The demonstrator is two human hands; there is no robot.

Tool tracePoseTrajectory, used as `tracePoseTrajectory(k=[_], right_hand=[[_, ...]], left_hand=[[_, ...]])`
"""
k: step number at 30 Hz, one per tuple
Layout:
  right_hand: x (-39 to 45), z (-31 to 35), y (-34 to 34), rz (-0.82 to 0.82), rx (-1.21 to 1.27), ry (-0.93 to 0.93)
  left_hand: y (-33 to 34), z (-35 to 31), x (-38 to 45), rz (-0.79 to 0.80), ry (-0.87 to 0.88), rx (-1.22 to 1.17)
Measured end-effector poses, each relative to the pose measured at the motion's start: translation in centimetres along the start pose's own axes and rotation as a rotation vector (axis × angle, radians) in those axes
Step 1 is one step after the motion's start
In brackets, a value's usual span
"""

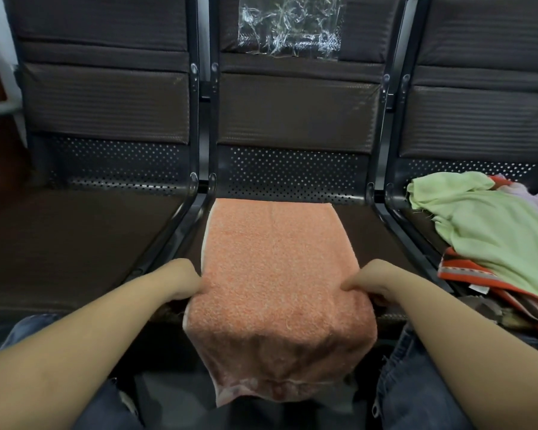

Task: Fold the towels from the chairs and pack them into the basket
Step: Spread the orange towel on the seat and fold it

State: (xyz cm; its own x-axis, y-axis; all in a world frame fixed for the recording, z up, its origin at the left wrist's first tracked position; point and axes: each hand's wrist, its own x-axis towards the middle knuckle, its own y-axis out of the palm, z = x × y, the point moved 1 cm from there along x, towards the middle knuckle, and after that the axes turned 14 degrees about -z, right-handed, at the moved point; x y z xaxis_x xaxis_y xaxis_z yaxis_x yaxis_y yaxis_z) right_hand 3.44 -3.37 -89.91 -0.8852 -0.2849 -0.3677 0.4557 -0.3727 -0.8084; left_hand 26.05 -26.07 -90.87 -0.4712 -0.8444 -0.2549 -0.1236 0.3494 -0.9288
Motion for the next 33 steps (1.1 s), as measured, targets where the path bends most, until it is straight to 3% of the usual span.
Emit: tracePoseTrajectory(k=[5,9,16,21,25,30,33], right_hand=[[0.1,0.3,-0.5,0.179,0.577,0.173],[-0.3,0.3,-1.5,0.407,0.827,0.209],[-0.8,-1.9,-3.4,0.564,0.638,0.121],[0.2,-4.2,-4.8,0.569,0.732,0.083],[-0.2,-4.4,-5.3,0.533,0.669,0.067],[-1.2,-4.0,-5.3,0.531,0.433,-0.079],[-2.4,-2.6,-5.2,0.341,0.107,-0.284]], left_hand=[[-1.1,-0.2,-0.3,0.121,-0.167,-0.593],[-2.0,1.1,-0.6,0.148,-0.178,-0.707],[-2.7,3.2,-0.3,0.036,-0.161,-0.754],[-3.3,4.2,-1.0,0.153,-0.120,-0.817],[-3.8,4.6,-1.5,0.175,-0.083,-0.810],[-4.1,4.8,-1.7,0.158,0.020,-0.746],[-4.2,4.4,-2.0,0.055,0.146,-0.474]])
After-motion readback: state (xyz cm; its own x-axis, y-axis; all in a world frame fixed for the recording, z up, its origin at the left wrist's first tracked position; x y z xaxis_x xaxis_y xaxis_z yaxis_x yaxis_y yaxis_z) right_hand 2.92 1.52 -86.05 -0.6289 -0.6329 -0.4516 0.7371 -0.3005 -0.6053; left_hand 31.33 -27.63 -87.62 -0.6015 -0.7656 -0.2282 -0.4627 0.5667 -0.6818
